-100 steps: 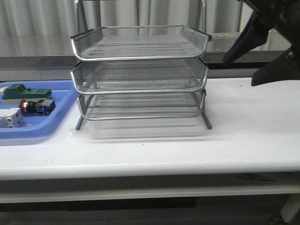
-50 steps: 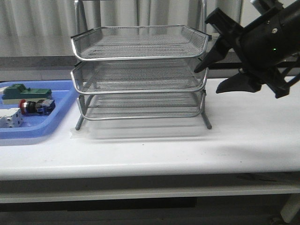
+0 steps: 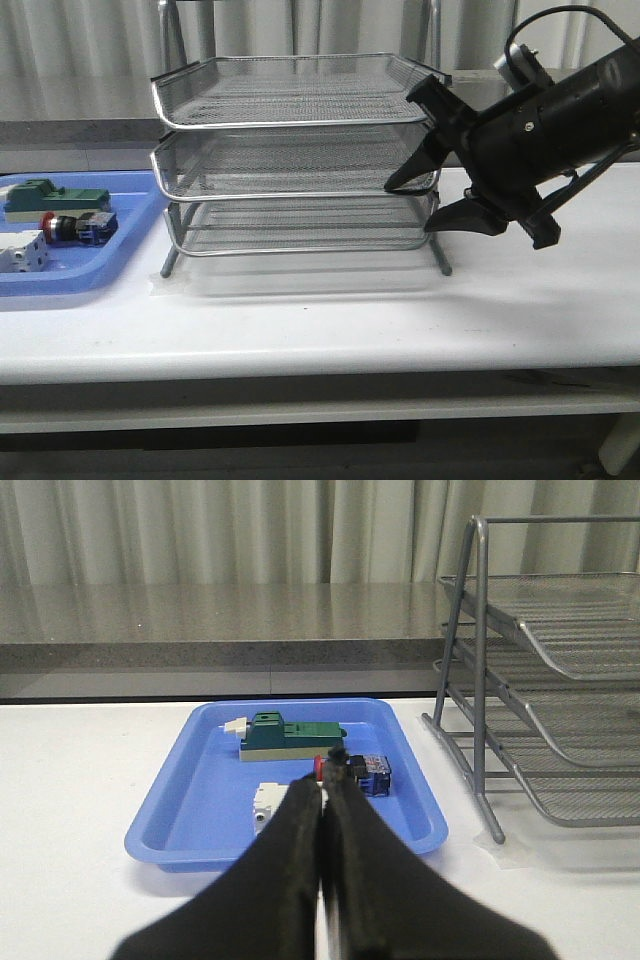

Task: Place button on rack with both arms
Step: 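Move the right gripper to the front edge of the middle mesh tray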

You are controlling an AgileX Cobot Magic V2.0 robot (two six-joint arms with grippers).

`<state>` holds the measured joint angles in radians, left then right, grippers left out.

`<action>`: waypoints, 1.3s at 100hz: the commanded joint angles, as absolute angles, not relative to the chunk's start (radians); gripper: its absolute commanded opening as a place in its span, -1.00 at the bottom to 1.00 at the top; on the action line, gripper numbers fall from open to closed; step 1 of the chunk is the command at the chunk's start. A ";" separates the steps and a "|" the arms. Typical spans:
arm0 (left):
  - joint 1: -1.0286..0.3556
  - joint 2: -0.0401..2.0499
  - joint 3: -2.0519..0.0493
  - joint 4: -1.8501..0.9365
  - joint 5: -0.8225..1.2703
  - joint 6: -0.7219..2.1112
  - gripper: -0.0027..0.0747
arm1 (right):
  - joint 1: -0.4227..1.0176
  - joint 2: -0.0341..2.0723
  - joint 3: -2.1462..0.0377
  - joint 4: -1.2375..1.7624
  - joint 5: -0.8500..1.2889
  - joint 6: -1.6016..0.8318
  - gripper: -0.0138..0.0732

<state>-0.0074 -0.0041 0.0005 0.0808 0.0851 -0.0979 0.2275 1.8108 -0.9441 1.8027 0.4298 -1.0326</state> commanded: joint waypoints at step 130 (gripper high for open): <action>-0.006 -0.039 0.047 0.080 0.000 -0.108 -0.98 | 0.225 1.813 -0.980 1.912 0.578 -1.073 -0.24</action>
